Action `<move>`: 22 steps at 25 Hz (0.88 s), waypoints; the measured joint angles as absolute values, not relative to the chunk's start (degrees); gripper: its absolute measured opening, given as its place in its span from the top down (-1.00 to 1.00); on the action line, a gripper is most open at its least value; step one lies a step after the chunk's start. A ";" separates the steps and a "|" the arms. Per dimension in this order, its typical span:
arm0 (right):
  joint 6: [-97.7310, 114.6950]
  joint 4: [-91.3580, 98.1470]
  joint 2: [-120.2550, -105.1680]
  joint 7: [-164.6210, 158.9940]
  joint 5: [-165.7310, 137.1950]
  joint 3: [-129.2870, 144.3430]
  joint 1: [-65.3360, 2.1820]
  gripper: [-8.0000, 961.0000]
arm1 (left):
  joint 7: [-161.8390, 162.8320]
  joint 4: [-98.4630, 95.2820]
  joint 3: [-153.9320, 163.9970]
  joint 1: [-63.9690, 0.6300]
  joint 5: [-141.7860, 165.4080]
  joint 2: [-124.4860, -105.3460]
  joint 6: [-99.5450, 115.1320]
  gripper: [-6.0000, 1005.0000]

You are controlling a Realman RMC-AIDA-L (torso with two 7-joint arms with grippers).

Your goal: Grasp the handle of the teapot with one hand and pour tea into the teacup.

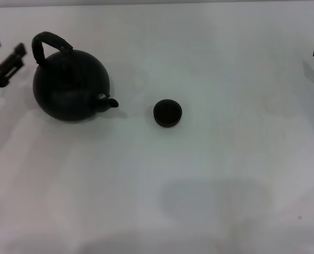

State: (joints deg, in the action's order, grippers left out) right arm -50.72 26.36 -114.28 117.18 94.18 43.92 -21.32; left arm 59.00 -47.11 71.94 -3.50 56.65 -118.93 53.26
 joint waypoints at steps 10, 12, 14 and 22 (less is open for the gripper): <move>-51.17 29.01 -114.58 121.79 94.79 43.83 -20.72 -0.82 | 44.08 -30.43 62.26 -4.53 45.32 -118.96 69.00 -0.28; -51.63 29.30 -114.69 124.12 96.35 43.79 -20.71 -0.82 | 38.89 -24.17 60.69 -6.05 39.63 -118.92 71.20 -0.27; -52.88 28.39 -114.69 127.64 99.83 43.76 -20.71 -0.82 | 34.46 -19.22 59.32 -7.32 34.99 -118.92 73.20 -0.26; -72.91 14.88 -114.72 150.03 121.80 41.49 -19.19 -0.82 | 24.18 -12.00 58.61 -8.64 23.49 -118.96 76.69 -0.25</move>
State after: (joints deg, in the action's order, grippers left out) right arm -72.91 14.88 -114.72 150.03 121.80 41.49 -19.19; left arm 24.18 -12.00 58.61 -8.64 23.50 -118.96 76.69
